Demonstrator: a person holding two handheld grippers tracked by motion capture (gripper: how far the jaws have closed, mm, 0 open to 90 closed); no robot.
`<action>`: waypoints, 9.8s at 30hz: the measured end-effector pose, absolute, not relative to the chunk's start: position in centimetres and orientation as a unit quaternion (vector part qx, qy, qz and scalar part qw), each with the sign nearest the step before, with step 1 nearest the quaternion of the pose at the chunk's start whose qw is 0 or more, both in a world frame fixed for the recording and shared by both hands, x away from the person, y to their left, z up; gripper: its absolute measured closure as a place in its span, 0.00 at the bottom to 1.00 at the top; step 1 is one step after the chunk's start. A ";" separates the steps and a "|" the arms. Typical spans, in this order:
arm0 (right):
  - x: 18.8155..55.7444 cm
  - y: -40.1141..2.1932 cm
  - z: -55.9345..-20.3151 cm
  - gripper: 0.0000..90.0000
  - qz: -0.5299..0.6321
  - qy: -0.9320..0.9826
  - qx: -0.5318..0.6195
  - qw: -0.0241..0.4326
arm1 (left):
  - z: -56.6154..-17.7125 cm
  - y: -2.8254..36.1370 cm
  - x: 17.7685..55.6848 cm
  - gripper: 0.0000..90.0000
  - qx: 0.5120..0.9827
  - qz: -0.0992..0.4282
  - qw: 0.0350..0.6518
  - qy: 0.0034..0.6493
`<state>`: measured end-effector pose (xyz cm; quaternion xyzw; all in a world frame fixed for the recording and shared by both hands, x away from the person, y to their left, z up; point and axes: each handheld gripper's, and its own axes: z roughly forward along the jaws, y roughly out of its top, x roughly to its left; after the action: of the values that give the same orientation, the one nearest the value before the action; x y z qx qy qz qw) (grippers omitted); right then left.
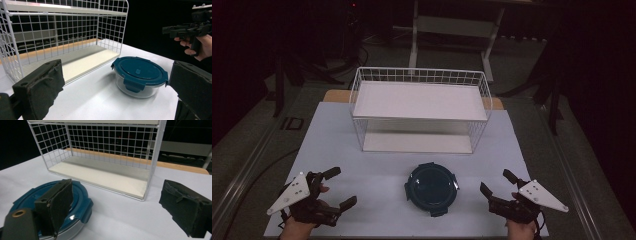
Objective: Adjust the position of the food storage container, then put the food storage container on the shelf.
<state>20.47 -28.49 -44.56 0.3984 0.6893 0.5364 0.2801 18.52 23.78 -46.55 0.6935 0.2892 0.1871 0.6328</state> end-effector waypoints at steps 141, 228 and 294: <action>23.9 -21.5 -45.4 0.23 0.504 0.800 0.285 0.158 | -44.8 16.9 23.6 0.00 0.768 0.045 0.556 0.316; 27.3 -21.9 -51.5 0.60 0.468 0.711 0.469 -0.235 | -50.9 15.4 26.0 0.63 0.715 -0.216 0.456 0.484; 38.8 -22.3 -49.9 0.61 0.532 0.716 0.448 -0.059 | -50.7 13.4 37.7 0.63 0.705 -0.050 0.544 0.452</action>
<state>38.81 -22.27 -49.92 0.4476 0.7161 0.5323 -0.0585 37.67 13.45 -50.73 0.7050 0.4520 -0.0499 0.5442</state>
